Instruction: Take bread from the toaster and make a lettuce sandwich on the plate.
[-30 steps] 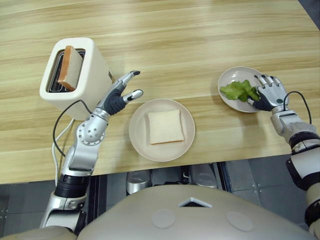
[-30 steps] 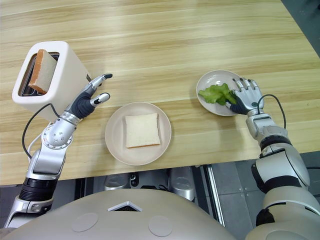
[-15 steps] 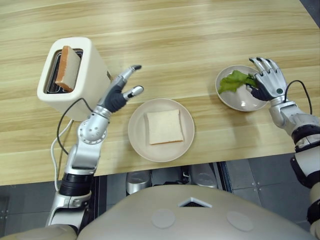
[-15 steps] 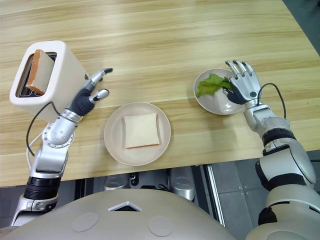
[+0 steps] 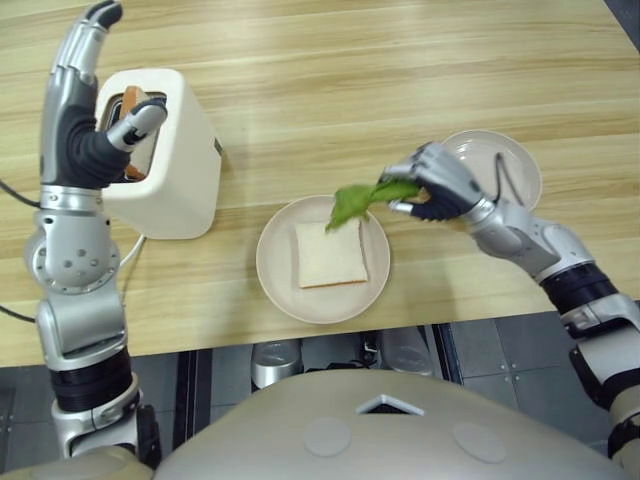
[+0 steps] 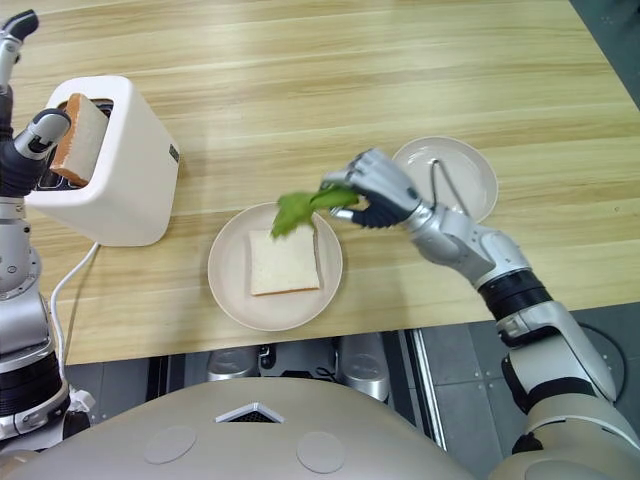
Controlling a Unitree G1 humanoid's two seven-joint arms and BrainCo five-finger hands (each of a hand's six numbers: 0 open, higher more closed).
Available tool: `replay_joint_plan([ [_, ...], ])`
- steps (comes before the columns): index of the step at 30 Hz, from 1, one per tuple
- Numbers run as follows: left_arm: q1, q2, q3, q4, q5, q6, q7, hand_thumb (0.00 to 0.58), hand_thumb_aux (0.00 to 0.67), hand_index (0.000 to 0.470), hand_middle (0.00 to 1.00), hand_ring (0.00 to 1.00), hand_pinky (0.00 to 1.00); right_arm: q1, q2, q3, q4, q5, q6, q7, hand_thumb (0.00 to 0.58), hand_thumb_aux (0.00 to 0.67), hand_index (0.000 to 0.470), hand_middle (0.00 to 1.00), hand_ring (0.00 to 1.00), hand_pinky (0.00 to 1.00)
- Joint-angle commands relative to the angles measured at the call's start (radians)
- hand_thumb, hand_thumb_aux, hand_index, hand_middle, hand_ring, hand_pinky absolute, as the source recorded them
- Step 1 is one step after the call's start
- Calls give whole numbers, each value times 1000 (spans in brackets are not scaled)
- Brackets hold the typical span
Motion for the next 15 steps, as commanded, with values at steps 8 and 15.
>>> replay_joint_plan([
  [8,59,67,-20,228,234,36,96,0,0,0,0,0,0,74,93,111,-125,393,97,544,580,670,460,1000,1000,1000],
  [15,50,66,-42,257,228,35,99,0,0,0,0,0,0,44,172,72,90,125,83,514,580,670,460,1000,1000,1000],
])
